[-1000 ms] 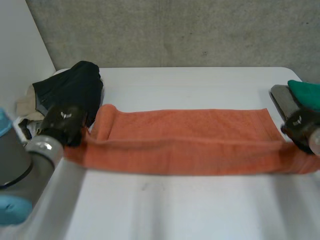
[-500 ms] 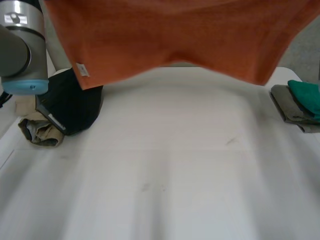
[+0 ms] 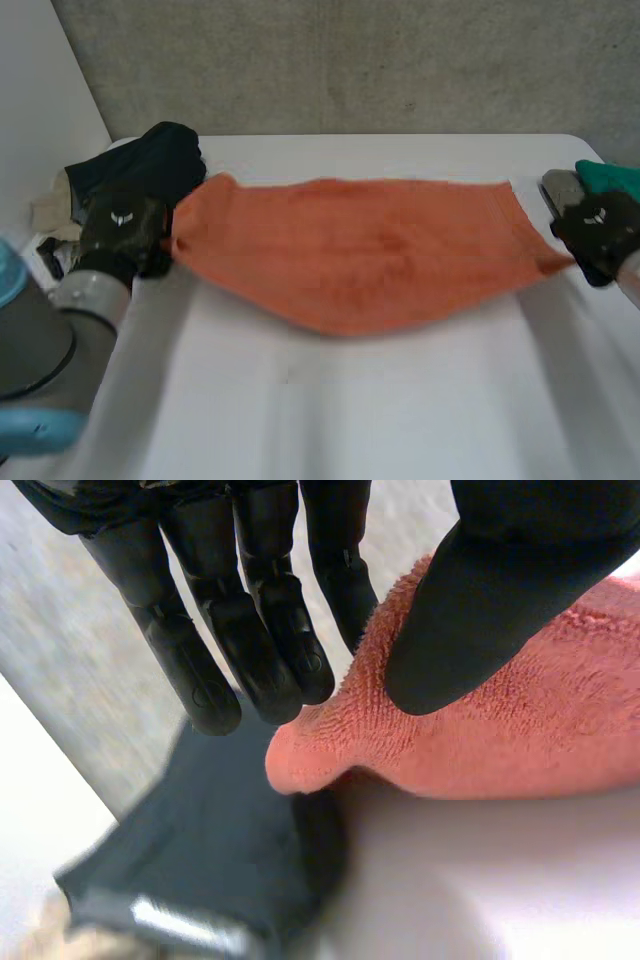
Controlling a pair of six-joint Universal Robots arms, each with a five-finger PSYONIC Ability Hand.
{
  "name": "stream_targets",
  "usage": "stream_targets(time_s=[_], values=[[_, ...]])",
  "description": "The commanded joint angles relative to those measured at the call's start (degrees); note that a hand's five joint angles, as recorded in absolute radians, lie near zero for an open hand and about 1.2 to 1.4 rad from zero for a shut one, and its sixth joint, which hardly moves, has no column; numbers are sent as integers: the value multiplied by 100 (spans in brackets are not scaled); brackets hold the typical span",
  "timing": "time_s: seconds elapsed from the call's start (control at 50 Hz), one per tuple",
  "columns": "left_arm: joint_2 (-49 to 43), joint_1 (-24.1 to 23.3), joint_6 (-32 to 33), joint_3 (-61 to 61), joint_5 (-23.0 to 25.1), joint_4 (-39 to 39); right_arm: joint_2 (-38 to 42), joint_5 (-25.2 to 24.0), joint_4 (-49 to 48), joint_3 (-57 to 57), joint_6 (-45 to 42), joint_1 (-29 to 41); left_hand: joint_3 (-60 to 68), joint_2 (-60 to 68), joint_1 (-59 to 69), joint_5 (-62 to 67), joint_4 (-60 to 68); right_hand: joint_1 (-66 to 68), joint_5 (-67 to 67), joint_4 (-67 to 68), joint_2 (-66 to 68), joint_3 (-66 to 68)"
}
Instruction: Fold the laundry.
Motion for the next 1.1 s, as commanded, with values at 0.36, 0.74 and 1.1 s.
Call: stream_targets(time_s=[0.36, 0.74, 1.1], values=[[395, 48, 1204, -184, 20, -1936, -144, 111, 1366, 270, -1666, -732, 1155, 1123, 1511, 1434, 1109, 2278, 1277, 1172, 1240, 1196], [-1539, -66, 1152, 1495, -261, 261, 1580, 674, -1306, -1242, -997, 341, 1155, 1123, 1511, 1434, 1109, 2278, 1277, 1172, 1240, 1196], [-3377, -444, 1301, 3605, -929, 394, 3506, 1069, -2589, -2886, -989, 702, -5766, -5798, -5410, -5487, -5812, -4722, -5723, -5828, -5760, -5804]])
